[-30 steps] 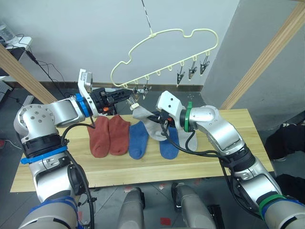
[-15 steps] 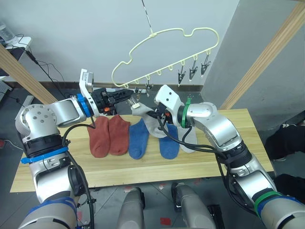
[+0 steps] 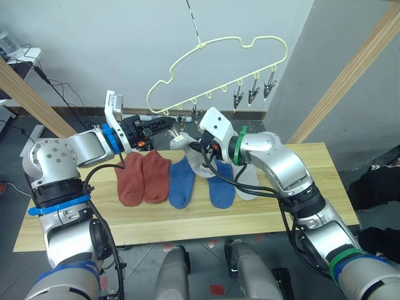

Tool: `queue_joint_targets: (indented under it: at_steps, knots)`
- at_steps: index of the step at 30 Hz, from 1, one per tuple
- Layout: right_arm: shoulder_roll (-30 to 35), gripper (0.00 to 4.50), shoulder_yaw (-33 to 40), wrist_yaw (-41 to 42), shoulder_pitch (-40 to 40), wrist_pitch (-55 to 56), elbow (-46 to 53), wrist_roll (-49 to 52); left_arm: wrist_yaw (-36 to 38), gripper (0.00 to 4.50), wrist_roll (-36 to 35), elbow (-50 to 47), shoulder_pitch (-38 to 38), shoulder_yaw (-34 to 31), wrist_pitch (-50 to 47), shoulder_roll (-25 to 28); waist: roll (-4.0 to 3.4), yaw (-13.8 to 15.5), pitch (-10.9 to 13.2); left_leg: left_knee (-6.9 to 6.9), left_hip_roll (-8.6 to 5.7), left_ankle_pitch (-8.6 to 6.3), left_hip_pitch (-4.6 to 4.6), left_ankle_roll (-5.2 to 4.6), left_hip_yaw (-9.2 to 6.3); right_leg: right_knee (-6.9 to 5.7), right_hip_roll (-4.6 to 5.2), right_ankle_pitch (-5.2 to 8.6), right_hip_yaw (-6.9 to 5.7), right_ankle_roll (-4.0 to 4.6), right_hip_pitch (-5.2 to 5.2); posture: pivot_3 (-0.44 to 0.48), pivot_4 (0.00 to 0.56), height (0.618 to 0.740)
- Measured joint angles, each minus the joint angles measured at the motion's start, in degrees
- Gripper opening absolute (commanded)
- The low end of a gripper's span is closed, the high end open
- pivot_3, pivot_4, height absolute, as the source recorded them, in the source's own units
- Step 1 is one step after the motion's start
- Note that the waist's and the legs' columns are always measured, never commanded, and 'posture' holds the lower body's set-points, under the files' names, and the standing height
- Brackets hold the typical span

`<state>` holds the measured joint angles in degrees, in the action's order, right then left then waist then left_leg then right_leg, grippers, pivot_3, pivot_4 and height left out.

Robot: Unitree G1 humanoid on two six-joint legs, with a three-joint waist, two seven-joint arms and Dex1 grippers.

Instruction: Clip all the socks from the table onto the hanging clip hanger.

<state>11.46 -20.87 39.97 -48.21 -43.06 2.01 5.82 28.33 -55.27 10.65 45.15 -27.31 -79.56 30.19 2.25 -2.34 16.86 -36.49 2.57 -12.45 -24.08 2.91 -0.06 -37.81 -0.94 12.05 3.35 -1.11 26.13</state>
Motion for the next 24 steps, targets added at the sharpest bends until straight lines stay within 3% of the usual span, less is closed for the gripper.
queue_joint_targets:
  at_steps: [14,17,24]
  knots:
    - [-0.21,0.0,0.0,-0.26,-0.24,0.21,-0.64,-0.02,2.56,4.43,-2.24,-1.13,-1.02,0.1,-1.04,1.04,0.0,0.17,0.0,-0.02,0.0,0.0,-0.06,0.0,-0.04,0.02,0.0,0.0,-0.05,0.0,0.02,0.009,0.284,0.74]
    - [-0.59,0.78,0.02,-0.2,-0.24,0.27,-0.68,0.13,3.22,4.5,-1.65,-2.35,-1.9,1.6,0.38,2.4,0.0,0.1,0.0,-0.02,0.01,0.0,-0.06,0.0,-0.04,0.03,0.0,0.0,-0.04,0.0,0.02,0.009,0.284,0.74]
    - [-0.4,3.27,1.16,-0.04,0.86,0.0,0.18,1.96,5.96,4.5,5.37,-10.5,-10.08,8.73,9.82,7.06,0.0,0.16,0.0,0.01,0.0,0.0,-0.06,0.0,0.0,0.04,0.02,0.0,0.01,0.01,0.05,0.011,0.29,0.74]
